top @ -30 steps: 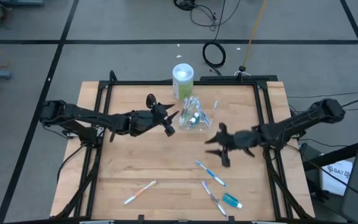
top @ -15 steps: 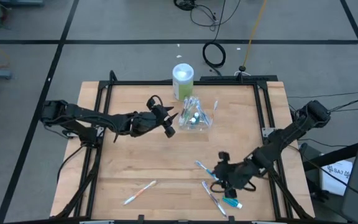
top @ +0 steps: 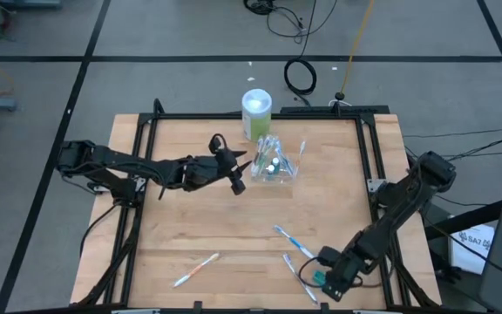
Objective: Pick & Place toothbrushing station
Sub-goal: Put the mouthwash into the transparent organizer
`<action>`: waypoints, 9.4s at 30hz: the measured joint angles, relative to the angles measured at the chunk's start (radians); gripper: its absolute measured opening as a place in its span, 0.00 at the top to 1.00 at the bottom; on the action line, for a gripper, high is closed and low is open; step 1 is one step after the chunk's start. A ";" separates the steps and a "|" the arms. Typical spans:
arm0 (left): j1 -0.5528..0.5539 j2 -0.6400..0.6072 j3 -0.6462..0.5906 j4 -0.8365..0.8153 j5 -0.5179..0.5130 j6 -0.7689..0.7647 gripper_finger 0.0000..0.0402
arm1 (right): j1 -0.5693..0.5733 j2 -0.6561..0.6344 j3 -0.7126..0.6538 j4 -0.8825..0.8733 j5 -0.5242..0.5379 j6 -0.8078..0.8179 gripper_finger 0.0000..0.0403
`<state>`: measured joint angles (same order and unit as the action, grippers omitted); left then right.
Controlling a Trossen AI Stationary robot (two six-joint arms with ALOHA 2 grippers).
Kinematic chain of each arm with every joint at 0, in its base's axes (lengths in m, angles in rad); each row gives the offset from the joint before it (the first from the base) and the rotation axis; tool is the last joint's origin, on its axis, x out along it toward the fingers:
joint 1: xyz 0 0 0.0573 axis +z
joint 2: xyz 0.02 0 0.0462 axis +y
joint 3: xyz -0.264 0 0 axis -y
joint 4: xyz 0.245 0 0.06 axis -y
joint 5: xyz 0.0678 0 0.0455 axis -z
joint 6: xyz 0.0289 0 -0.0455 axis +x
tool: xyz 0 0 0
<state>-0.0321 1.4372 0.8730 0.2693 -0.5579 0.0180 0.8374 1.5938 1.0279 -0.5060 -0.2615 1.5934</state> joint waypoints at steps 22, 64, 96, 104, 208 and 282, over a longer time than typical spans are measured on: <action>0.091 0.000 0.000 0.101 0.143 0.000 0.59 | 0.016 0.090 0.000 0.126 -0.005 -0.094 0.44; 0.090 0.000 0.000 0.094 0.142 0.083 0.59 | 0.019 0.144 -0.003 0.089 0.002 -0.191 0.76; 0.080 0.000 0.000 -0.108 0.621 -0.355 0.59 | -0.387 -0.061 -0.002 0.027 0.904 -1.906 0.74; 0.073 0.000 0.000 -0.132 0.621 -0.500 0.59 | -0.449 -0.056 -0.001 0.352 0.995 -2.594 0.75; 0.084 0.226 0.000 0.085 0.533 -0.368 0.71 | -0.500 -0.238 -0.034 0.159 1.038 -1.504 0.55; 0.080 0.225 0.001 0.353 0.749 -0.099 0.71 | -0.799 -0.131 -0.511 1.670 0.257 -1.556 0.60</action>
<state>0.0483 1.6619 0.8738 0.6224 0.1910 -0.0814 0.0387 1.4624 0.5171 1.1636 -0.0040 0.0375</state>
